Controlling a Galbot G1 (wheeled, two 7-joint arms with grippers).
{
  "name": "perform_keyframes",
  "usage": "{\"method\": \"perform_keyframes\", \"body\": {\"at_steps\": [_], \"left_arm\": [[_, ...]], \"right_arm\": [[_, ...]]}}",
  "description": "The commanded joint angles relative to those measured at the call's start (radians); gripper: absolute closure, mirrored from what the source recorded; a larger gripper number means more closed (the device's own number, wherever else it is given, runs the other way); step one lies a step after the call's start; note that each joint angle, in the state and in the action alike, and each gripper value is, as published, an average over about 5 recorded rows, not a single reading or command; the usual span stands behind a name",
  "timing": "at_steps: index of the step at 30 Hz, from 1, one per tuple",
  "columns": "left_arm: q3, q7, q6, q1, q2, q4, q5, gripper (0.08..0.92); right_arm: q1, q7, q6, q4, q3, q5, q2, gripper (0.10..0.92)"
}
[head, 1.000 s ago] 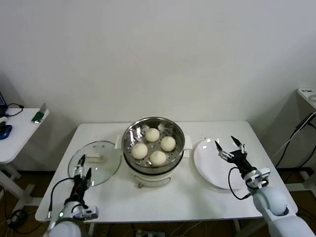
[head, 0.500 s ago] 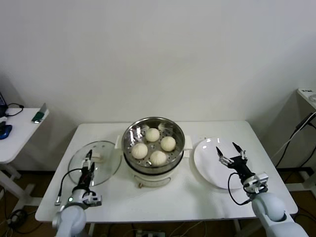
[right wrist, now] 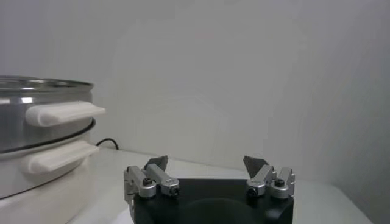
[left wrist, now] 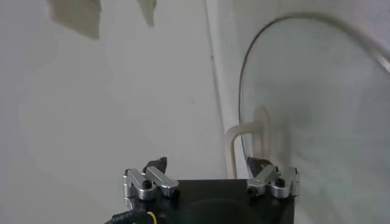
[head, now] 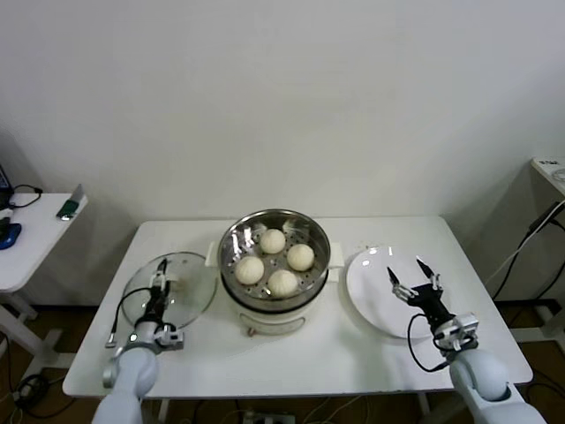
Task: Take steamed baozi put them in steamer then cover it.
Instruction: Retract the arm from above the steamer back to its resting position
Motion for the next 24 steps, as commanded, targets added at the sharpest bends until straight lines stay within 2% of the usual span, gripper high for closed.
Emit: {"method": "perform_keyframes", "body": {"at_steps": [1,9,12,24], "left_arm": [[-0.003,-0.021,-0.001,-0.095,-0.002,0.102,-0.017,0.177],[0.018,-0.014,-0.021,-0.118,0.011,0.114,-0.043,0.178],[0.023,-0.008,-0.024,-0.11,0.006,0.117,-0.053,0.218],[0.018,0.005,-0.024,-0.086,0.023,0.087,-0.087,0.562]], "right_arm": [[-0.004,0.001,0.002,-0.008,0.0,-0.023,0.009,0.203],[-0.007,-0.003,0.01,-0.017,0.004,-0.048,0.016,0.203],[-0.005,-0.004,0.011,-0.021,0.004,-0.054,0.021,0.203],[0.006,-0.009,0.019,-0.043,-0.001,-0.081,0.038,0.203]]}}
